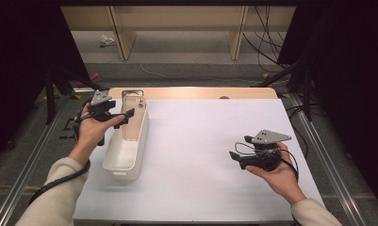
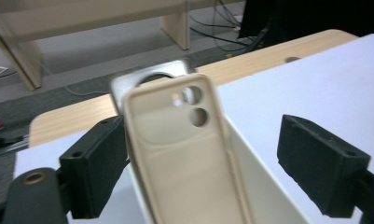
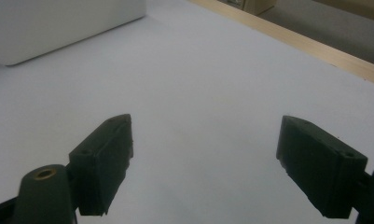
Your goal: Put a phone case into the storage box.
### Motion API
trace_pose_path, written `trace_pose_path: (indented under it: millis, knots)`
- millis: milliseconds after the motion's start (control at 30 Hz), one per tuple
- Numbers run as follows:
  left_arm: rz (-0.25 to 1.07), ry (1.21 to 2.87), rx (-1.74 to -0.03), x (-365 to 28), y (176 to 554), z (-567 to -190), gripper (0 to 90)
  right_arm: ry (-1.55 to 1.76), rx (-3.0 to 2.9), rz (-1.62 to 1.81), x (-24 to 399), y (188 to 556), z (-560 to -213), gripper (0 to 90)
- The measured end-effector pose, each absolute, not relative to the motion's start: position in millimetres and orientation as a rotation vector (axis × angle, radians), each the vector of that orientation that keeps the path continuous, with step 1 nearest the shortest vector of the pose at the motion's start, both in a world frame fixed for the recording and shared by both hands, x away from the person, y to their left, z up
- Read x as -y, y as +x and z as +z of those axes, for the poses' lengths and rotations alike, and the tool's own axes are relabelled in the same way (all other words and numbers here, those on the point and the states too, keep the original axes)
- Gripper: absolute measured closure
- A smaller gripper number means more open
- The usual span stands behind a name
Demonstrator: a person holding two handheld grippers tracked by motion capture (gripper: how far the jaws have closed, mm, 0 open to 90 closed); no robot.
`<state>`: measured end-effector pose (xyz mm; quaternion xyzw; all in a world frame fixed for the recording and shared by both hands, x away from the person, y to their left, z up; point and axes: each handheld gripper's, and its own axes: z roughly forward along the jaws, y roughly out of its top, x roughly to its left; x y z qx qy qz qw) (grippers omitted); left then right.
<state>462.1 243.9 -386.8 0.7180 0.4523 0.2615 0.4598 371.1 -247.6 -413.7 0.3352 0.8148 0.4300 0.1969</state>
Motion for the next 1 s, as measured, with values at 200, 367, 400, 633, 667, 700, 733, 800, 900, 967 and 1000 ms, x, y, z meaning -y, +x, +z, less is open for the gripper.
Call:
trace_pose_path:
  millis: [200, 367, 400, 633, 667, 700, 733, 800, 900, 967, 1000]
  knots:
    - [0.617, 1.768, -1.069, -239, 438, -385, 12.6, 0.942, -2.281, 1.206, 248, 371, -414, 19.3]
    - [0.611, 1.787, -1.035, -235, 425, -386, 12.0, 0.942, -2.281, 1.207, 248, 371, -414, 19.3]
    - [0.611, 1.789, -1.031, -234, 423, -386, 12.0, 0.944, -2.28, 1.208, 248, 371, -414, 19.3]
    - [0.606, 1.801, -0.99, -227, 410, -386, 12.0, 0.947, -2.281, 1.209, 248, 371, -414, 19.2]
    - [0.608, 1.802, -0.984, -226, 408, -386, 12.0, 0.947, -2.281, 1.209, 248, 371, -414, 19.2]
    - [0.604, 1.805, -0.975, -225, 407, -386, 12.0, 0.947, -2.281, 1.21, 248, 371, -414, 19.2]
    - [0.6, 1.805, -0.97, -223, 405, -386, 12.0, 0.946, -2.281, 1.21, 248, 371, -414, 19.2]
    - [0.59, 1.804, -0.959, -221, 402, -387, 12.0, 0.947, -2.28, 1.211, 248, 371, -414, 19.2]
    - [0.58, 1.812, -0.938, -217, 397, -388, 12.1, 0.95, -2.28, 1.212, 248, 371, -414, 19.2]
    - [0.575, 1.812, -0.93, -214, 394, -390, 12.1, 0.951, -2.281, 1.212, 248, 371, -414, 19.2]
    - [0.573, 1.815, -0.925, -214, 392, -391, 12.1, 0.95, -2.28, 1.215, 248, 371, -414, 19.2]
